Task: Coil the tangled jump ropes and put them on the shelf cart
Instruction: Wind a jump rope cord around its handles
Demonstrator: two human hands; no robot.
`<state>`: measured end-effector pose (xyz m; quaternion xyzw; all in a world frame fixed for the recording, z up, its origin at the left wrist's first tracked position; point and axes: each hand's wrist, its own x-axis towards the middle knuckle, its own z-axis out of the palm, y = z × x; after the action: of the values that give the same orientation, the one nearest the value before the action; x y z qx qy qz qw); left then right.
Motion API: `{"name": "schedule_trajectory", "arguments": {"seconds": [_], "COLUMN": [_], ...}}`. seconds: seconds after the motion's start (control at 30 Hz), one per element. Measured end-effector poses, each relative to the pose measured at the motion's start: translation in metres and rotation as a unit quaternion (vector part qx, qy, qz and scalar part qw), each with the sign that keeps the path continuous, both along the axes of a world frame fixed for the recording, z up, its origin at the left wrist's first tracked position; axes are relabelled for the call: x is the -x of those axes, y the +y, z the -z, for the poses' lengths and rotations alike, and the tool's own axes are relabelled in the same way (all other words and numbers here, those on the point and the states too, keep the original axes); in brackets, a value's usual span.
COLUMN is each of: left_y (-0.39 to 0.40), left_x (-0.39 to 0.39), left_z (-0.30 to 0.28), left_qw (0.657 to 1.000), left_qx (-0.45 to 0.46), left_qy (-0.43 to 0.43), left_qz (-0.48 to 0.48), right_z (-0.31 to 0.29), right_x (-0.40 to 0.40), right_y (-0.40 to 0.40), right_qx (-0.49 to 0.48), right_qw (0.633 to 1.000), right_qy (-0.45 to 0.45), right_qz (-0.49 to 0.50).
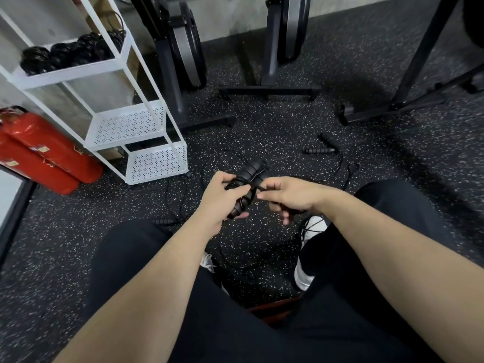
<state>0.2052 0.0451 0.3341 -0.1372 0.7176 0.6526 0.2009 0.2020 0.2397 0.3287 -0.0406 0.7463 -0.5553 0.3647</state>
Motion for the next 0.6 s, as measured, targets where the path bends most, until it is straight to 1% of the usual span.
{"name": "schedule_trajectory", "arguments": {"seconds": [0.1, 0.13, 0.23, 0.4, 0.5, 0.53, 0.6], "left_y": [0.000, -0.001, -0.001, 0.000, 0.001, 0.001, 0.002], "left_x": [0.001, 0.001, 0.000, 0.001, 0.003, 0.003, 0.002], "left_z": [-0.003, -0.005, -0.011, -0.018, -0.021, -0.021, -0.023], "left_qw": [0.998, 0.997, 0.991, 0.974, 0.959, 0.954, 0.944], "left_qx": [-0.047, -0.063, -0.110, -0.200, -0.251, -0.266, -0.286], "left_qy": [-0.030, -0.038, -0.052, -0.067, -0.072, -0.076, -0.092], "left_qz": [-0.024, -0.029, -0.047, -0.085, -0.108, -0.119, -0.139], "right_z": [-0.002, -0.002, -0.001, -0.005, -0.008, -0.009, -0.010], "right_x": [0.002, 0.002, 0.002, -0.002, -0.004, -0.005, -0.006], "right_y": [0.001, 0.001, -0.001, -0.005, -0.012, -0.015, -0.021], "right_qx": [-0.078, -0.083, -0.029, -0.008, -0.062, -0.066, -0.060], "right_qw": [0.996, 0.996, 0.999, 0.997, 0.984, 0.978, 0.974], "right_qy": [0.034, 0.035, 0.017, 0.072, 0.164, 0.193, 0.208], "right_qz": [-0.008, 0.000, 0.039, 0.019, 0.033, 0.045, 0.063]}}
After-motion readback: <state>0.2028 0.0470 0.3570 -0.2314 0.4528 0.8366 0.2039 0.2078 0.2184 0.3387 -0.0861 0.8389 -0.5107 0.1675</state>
